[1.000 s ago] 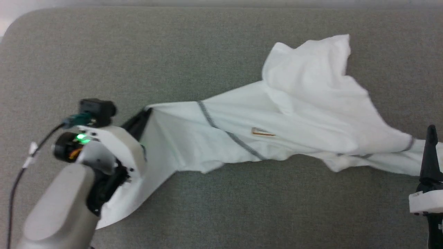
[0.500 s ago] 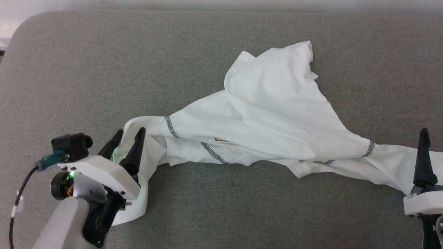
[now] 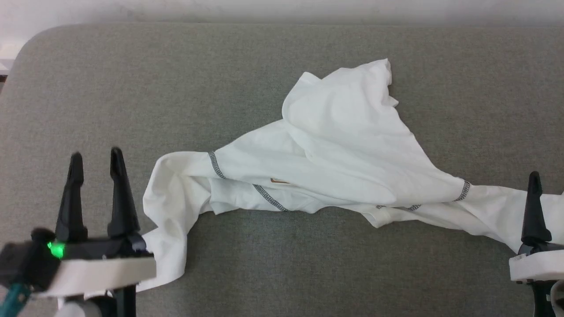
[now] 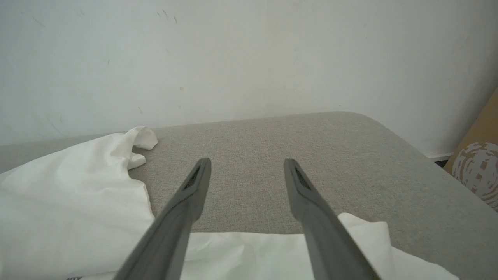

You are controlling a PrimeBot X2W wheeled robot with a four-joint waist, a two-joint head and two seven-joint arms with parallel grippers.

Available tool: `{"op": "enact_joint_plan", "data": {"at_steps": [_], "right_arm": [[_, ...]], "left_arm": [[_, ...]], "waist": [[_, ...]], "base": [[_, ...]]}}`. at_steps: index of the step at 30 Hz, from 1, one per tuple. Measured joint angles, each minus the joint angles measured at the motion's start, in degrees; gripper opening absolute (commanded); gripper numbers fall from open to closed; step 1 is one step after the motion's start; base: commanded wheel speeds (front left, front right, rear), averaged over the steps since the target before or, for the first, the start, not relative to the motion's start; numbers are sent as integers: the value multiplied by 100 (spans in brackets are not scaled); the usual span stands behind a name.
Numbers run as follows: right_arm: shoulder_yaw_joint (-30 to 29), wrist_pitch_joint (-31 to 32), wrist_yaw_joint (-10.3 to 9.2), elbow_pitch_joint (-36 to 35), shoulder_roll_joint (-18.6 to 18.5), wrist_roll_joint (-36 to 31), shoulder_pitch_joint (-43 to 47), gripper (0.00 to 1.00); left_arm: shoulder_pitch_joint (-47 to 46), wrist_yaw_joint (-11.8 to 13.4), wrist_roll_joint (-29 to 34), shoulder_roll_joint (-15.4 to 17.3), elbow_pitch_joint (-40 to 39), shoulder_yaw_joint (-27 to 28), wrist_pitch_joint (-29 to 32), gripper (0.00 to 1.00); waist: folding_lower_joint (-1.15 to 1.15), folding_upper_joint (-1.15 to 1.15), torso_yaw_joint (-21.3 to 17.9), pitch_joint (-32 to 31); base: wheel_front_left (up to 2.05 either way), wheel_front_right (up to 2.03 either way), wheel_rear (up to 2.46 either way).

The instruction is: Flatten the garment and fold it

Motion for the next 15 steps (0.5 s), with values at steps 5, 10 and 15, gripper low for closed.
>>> {"op": "enact_joint_plan", "data": {"at_steps": [5, 10, 15], "right_arm": [[83, 4, 0, -64, 0, -5, 46, 100], [453, 257, 0, -388, -2, -213, 3, 100], [1304, 840, 0, -631, -1, -424, -530, 100]], "left_arm": [[594, -256, 537, -744, -21, 358, 0, 100], [653, -614, 782, -1009, 126, 535, 0, 100], [556, -810, 881, -1118, 285, 692, 0, 100]], "waist": [[0, 0, 100, 0], [0, 0, 267, -7], [0, 0, 388, 1]], "base": [[0, 0, 0], [0, 0, 0], [0, 0, 0]]}}
